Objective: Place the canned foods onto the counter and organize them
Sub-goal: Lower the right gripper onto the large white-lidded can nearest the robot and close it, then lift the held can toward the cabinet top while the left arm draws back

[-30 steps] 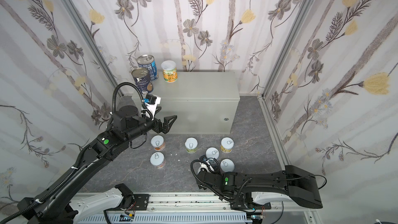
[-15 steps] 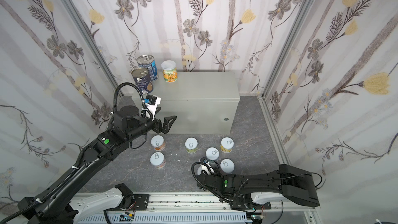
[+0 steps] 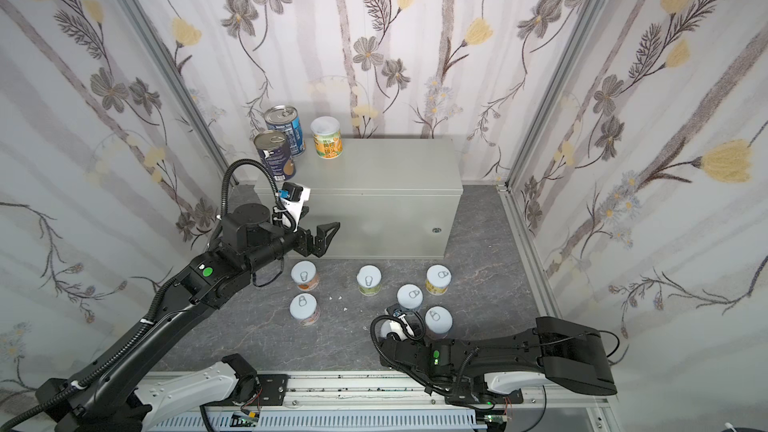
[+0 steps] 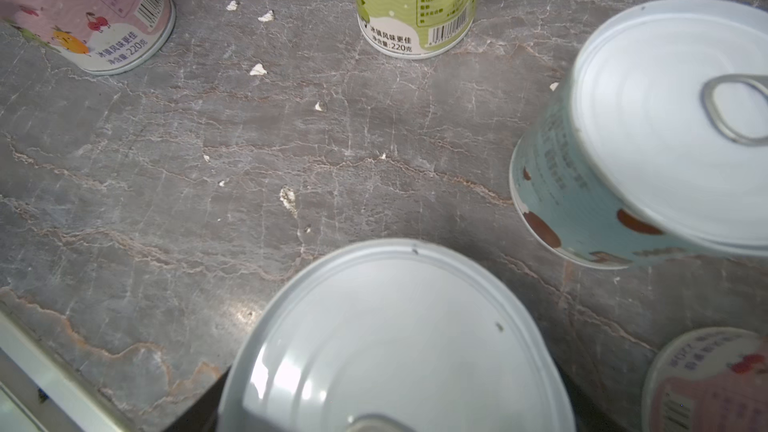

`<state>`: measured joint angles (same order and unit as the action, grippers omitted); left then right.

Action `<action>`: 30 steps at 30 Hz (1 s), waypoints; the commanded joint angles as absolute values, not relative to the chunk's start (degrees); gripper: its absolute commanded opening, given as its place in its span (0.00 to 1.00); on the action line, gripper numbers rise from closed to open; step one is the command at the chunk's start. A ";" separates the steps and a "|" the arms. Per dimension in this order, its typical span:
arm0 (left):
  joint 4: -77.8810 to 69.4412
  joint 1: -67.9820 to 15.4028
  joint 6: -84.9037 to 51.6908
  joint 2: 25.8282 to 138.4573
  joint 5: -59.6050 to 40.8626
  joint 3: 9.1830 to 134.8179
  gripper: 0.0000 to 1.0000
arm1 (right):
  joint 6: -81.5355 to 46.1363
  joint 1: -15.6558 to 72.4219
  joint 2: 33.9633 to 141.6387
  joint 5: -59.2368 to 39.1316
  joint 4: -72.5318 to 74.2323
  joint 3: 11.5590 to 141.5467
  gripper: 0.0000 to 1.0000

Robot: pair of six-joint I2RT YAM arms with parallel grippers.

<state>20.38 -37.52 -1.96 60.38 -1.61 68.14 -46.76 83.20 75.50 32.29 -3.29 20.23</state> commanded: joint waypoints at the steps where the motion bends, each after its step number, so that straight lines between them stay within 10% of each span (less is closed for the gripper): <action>1: 19.71 -37.44 -2.00 60.47 -0.01 67.86 1.00 | -44.83 83.41 75.17 36.51 -2.30 21.76 0.50; 14: 18.30 -37.48 -2.43 60.64 3.33 67.23 1.00 | -41.36 83.49 66.06 39.58 -1.05 21.57 0.01; 30: 17.98 -37.44 -3.23 60.73 4.83 67.14 1.00 | -37.46 83.34 54.15 48.16 -1.21 22.27 0.00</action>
